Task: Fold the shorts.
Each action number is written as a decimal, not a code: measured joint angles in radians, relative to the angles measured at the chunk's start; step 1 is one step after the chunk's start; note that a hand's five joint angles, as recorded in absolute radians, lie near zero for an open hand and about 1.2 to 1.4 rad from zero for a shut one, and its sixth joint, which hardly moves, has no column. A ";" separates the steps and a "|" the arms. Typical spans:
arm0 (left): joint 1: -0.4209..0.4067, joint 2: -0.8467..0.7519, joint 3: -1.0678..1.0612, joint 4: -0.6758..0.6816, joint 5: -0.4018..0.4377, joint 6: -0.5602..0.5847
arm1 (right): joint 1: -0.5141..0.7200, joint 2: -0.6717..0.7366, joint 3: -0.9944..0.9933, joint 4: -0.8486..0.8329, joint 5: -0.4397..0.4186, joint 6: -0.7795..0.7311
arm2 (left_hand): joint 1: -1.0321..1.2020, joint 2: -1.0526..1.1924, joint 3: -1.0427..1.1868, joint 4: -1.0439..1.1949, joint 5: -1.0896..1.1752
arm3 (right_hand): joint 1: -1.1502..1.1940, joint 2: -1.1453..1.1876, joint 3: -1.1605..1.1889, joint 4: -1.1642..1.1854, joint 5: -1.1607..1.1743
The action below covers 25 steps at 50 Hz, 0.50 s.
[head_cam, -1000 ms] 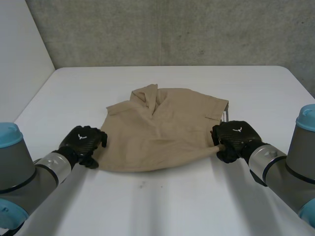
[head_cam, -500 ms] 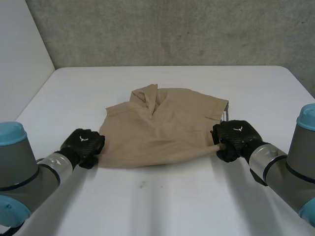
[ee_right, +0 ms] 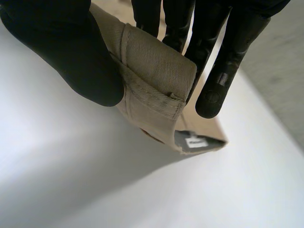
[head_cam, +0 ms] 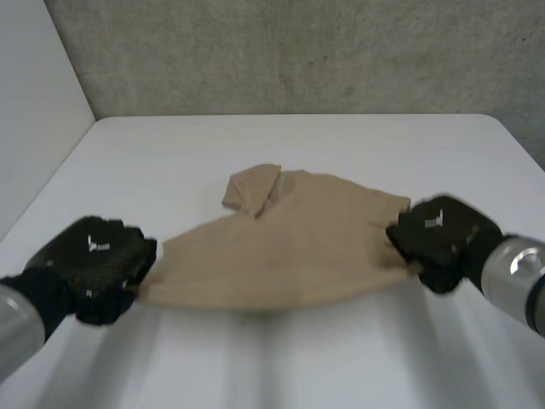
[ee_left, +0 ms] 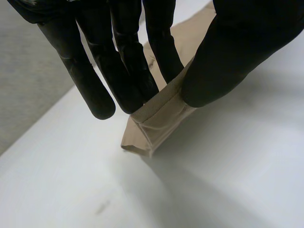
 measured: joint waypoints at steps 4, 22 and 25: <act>-0.011 0.013 -0.019 -0.051 0.020 0.049 | -0.003 -0.006 0.032 0.112 -0.003 -0.118 | 0.000 0.000 0.000 0.000 0.000 | 0.000 0.000 0.000 0.000 0.000; -0.112 -0.550 0.277 0.290 -0.174 0.059 | 0.011 0.240 -0.099 -0.100 0.015 -0.040 | 0.000 0.001 0.004 0.001 0.000 | 0.000 0.000 0.000 0.000 0.018; -0.153 -0.614 0.433 0.358 -0.267 0.055 | 0.016 0.268 -0.206 -0.146 0.034 0.004 | 0.000 0.001 0.004 0.001 0.000 | 0.000 0.000 0.000 0.000 0.018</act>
